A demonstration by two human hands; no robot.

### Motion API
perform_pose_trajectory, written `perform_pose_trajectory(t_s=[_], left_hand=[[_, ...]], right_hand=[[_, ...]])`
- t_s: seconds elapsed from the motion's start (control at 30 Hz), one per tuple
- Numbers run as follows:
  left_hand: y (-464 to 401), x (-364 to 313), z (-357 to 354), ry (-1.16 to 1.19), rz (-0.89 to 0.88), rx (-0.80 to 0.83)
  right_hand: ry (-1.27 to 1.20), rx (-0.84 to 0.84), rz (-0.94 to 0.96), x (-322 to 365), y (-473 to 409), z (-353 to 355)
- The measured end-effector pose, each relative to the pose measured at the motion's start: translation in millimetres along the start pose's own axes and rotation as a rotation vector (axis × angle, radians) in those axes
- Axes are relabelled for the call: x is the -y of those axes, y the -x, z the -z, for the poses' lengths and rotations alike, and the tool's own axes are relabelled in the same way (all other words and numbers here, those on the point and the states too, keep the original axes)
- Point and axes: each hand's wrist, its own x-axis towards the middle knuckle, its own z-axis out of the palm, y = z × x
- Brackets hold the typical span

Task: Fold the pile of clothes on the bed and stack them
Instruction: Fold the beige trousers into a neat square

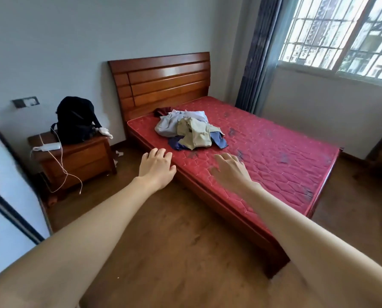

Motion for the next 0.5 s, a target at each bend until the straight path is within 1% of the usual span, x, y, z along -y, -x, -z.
perform_pose_trajectory(t_s=[0.1, 0.23, 0.4, 0.5], left_hand=[[-43.1, 27.3, -19.4, 0.009, 0.04, 0.01], [-117.9, 61.9, -33.1, -0.007, 0.086, 0.001], [-217.4, 99.3, -30.5, -0.032, 0.122, -0.015], [-265.8, 115.0, -34.6, -0.027, 0.133, -0.042]], right_hand=[[-0.016, 0.022, 0.045, 5.6, -58.2, -20.6], [-0.021, 0.008, 0.088, 5.5, -152.6, -38.5], [-0.109, -0.037, 0.114, 7.6, -268.3, -43.5], [-0.103, -0.039, 0.138, 16.0, -323.3, -49.4]])
